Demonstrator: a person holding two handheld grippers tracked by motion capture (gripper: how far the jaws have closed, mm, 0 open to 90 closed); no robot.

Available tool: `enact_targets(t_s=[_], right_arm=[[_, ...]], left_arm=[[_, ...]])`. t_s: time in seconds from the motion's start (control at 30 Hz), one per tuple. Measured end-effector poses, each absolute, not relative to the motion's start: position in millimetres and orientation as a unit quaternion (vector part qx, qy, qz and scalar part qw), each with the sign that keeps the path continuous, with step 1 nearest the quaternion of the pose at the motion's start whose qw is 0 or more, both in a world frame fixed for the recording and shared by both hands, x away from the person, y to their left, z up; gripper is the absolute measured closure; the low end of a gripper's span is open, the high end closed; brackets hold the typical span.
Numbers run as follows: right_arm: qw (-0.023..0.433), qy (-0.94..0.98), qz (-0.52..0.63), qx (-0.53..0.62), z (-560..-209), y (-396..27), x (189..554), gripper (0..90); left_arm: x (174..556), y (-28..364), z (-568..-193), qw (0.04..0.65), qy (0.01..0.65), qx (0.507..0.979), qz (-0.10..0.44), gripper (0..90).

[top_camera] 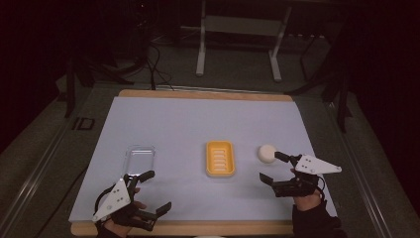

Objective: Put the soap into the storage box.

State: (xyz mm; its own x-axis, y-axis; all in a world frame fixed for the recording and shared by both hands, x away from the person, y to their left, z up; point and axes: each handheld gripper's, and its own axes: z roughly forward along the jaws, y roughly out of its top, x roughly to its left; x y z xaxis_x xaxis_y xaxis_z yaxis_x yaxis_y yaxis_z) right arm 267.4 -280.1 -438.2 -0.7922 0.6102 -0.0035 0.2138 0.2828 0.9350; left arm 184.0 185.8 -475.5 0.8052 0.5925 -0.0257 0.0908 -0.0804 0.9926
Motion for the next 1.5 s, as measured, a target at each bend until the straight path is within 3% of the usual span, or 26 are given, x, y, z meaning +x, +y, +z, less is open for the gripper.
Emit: enact_targets(t_s=[0.47, 0.73, 0.87, 1.27, 1.5], right_arm=[[0.159, 0.808, 0.515, 0.237, -435, -271, 271, 10.0], [0.113, 0.869, 0.457, 0.153, -434, -253, 275, 10.0], [0.12, 0.887, 0.428, 0.125, -433, -247, 276, 10.0], [0.07, 0.925, 0.353, 0.122, -430, -243, 294, 10.0], [0.067, 0.94, 0.313, 0.122, -429, -242, 300, 9.9]], left_arm=[[184, 187, -477, 0.624, 0.245, 0.714, 0.202, 0.1], [180, 186, -477, 0.62, 0.243, 0.718, 0.201, 0.1], [180, 186, -477, 0.62, 0.242, 0.72, 0.2, 0.1], [180, 185, -478, 0.613, 0.238, 0.727, 0.199, 0.1], [180, 184, -478, 0.611, 0.238, 0.729, 0.198, 0.1]])
